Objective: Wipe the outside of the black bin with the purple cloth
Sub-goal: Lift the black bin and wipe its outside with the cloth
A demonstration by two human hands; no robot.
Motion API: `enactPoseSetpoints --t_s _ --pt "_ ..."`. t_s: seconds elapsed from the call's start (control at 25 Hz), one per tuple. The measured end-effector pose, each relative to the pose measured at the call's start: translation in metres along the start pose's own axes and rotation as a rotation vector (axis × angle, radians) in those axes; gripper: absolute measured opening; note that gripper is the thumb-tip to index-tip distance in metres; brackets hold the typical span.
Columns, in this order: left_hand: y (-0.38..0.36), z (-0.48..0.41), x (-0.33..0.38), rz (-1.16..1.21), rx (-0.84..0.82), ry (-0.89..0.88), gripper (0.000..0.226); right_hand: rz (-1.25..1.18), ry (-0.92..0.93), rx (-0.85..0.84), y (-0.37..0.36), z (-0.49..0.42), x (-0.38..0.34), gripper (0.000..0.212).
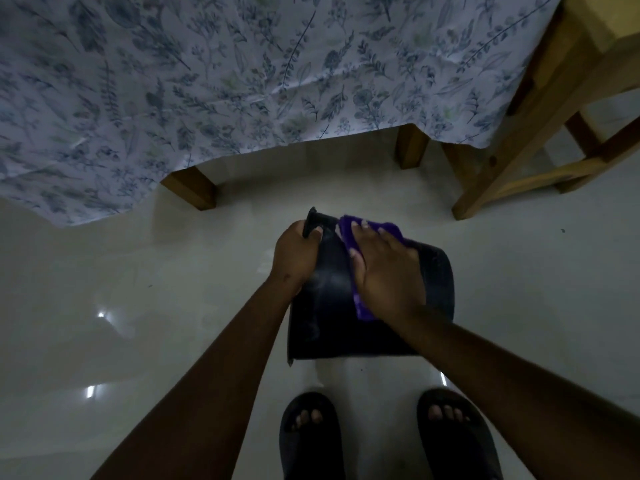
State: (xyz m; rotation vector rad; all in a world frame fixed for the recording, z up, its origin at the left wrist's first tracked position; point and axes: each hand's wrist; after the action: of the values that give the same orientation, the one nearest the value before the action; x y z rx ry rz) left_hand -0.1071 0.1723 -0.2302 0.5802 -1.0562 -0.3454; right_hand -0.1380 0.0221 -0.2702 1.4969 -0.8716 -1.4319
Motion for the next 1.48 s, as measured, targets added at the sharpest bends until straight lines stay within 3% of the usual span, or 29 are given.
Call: enactPoseSetpoints --t_s 0.12,0.2,0.32,0.44,0.64,0.76,0.88,1.12,1.28,1.4,1.48 --pt "0.007 0.034 -0.016 0.028 -0.023 -0.115 0.027 -0.01 -0.086 -0.003 0.004 -0.025 0.011 0.05" --pt "0.005 0.037 -0.022 0.006 0.052 -0.112 0.027 0.022 -0.113 -0.012 0.001 -0.01 0.005 0.052" --pt "-0.001 0.021 -0.018 -0.019 0.071 -0.102 0.027 0.046 0.0 0.047 -0.01 0.048 -0.019 0.055" --pt "-0.002 0.021 -0.016 0.002 0.071 -0.137 0.028 0.027 0.065 0.046 -0.008 0.024 -0.011 0.052" --pt "-0.001 0.023 -0.01 -0.073 0.088 -0.11 0.03 -0.06 -0.288 -0.095 0.008 -0.048 0.034 0.044" --pt "-0.004 0.001 -0.005 -0.199 0.078 -0.081 0.029 0.052 -0.123 0.039 -0.005 0.015 0.012 0.048" --pt "-0.008 -0.007 0.0 -0.22 0.075 -0.099 0.029 0.033 0.05 0.067 -0.01 0.043 0.0 0.052" --pt "-0.008 0.001 -0.002 -0.155 0.142 -0.037 0.03 -0.077 -0.176 -0.011 0.007 -0.028 0.033 0.043" --pt "-0.011 -0.007 0.001 -0.209 0.135 -0.026 0.031 0.07 -0.006 0.086 -0.009 0.06 -0.002 0.053" --pt "-0.01 -0.008 0.003 -0.257 0.114 -0.083 0.032 0.02 0.076 0.078 -0.007 0.024 -0.006 0.051" --pt "-0.009 -0.008 0.003 -0.249 0.108 -0.079 0.033 -0.01 0.015 0.005 0.002 -0.024 0.002 0.049"
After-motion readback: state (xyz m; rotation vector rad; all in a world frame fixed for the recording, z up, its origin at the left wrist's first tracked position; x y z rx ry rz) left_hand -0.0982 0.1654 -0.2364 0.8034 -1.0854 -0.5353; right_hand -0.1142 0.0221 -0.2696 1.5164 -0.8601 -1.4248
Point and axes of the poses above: each hand's wrist, its own z-axis away from the middle knuckle, its own y-axis out of the back of the hand, x = y × z, and after that the axes turned 5 degrees about x, right-handed
